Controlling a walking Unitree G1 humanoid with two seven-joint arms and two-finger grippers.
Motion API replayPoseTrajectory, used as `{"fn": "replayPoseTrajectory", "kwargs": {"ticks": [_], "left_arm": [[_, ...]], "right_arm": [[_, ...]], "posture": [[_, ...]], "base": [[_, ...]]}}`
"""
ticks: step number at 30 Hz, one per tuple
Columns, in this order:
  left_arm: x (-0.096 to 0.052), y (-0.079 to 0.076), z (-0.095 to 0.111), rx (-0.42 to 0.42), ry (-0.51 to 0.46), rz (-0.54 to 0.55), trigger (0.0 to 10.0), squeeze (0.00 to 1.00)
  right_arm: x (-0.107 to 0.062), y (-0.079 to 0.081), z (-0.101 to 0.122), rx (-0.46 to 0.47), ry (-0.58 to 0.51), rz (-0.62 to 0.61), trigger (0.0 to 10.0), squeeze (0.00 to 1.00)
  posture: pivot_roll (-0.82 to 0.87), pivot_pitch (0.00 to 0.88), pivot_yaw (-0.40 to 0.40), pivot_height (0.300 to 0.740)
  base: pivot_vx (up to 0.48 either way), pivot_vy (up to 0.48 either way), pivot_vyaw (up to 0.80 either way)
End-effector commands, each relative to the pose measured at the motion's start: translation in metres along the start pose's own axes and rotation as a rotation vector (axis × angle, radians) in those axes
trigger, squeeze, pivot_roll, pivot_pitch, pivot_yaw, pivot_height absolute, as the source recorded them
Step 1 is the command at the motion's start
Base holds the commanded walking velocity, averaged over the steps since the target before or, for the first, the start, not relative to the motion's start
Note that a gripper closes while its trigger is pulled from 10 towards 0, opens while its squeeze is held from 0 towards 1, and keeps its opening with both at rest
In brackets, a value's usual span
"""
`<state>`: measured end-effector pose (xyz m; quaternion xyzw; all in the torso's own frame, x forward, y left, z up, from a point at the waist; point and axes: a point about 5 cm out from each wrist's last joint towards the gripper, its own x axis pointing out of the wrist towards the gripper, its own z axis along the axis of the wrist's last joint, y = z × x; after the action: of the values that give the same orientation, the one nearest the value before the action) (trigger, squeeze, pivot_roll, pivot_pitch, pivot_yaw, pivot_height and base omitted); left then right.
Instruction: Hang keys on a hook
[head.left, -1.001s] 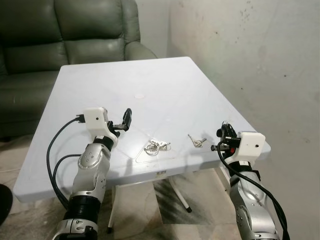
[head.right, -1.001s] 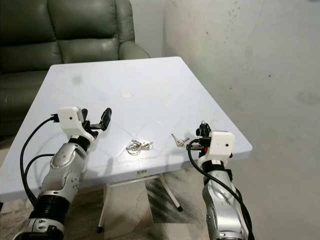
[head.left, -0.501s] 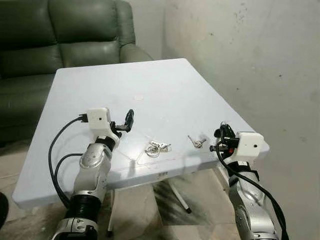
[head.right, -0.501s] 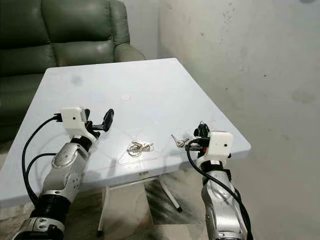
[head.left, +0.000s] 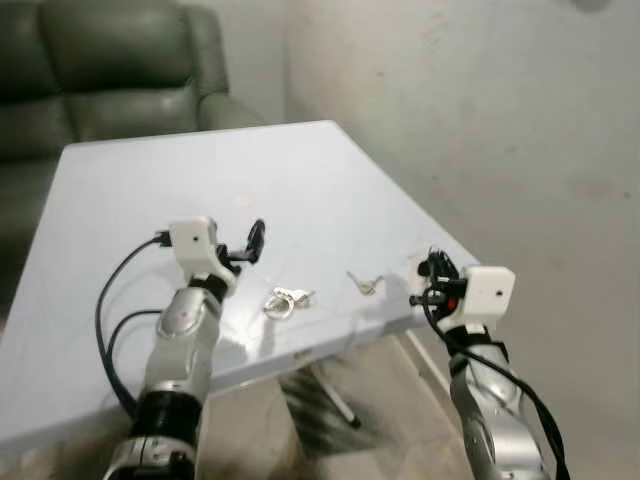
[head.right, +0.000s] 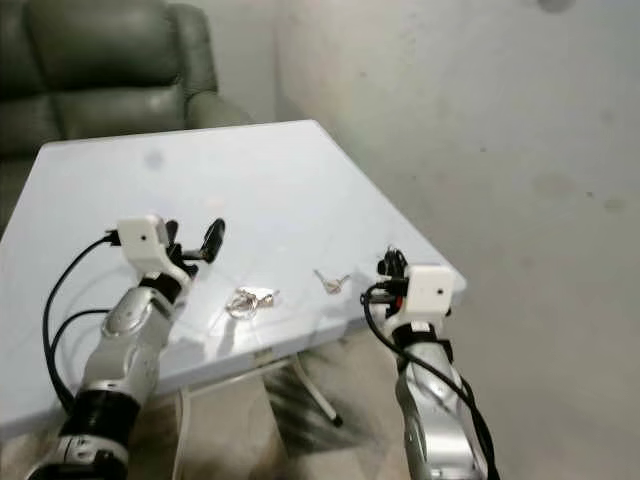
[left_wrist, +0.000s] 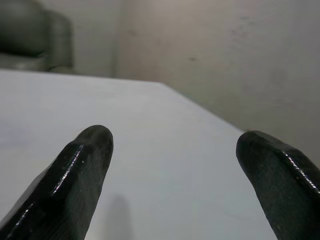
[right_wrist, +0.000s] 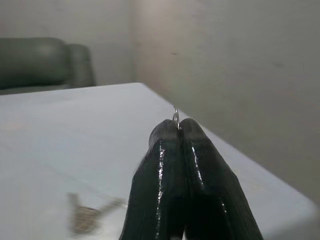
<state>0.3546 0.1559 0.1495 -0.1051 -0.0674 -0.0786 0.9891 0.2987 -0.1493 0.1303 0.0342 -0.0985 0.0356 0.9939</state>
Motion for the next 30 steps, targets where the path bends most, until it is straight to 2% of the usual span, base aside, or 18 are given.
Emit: {"fn": "replayPoseTrajectory", "kwargs": {"ticks": [1,30], "left_arm": [[0.0021,-0.0101,-0.0029,-0.01,0.015,-0.024,10.0,0.0],[0.0018,-0.0126,-0.0074,0.011,0.049,-0.021,10.0,0.0]], "right_arm": [[-0.0017,-0.0075,0.0036,-0.009,-0.008,-0.02,10.0,0.0],[-0.0001,-0.0072,0.0055,0.0,-0.005,-0.031,10.0,0.0]], "posture": [[-0.06,0.0,0.008,0.74],[-0.05,0.0,0.006,0.74]], "base": [[0.0,0.0,-0.77],[0.0,0.0,-0.77]]}}
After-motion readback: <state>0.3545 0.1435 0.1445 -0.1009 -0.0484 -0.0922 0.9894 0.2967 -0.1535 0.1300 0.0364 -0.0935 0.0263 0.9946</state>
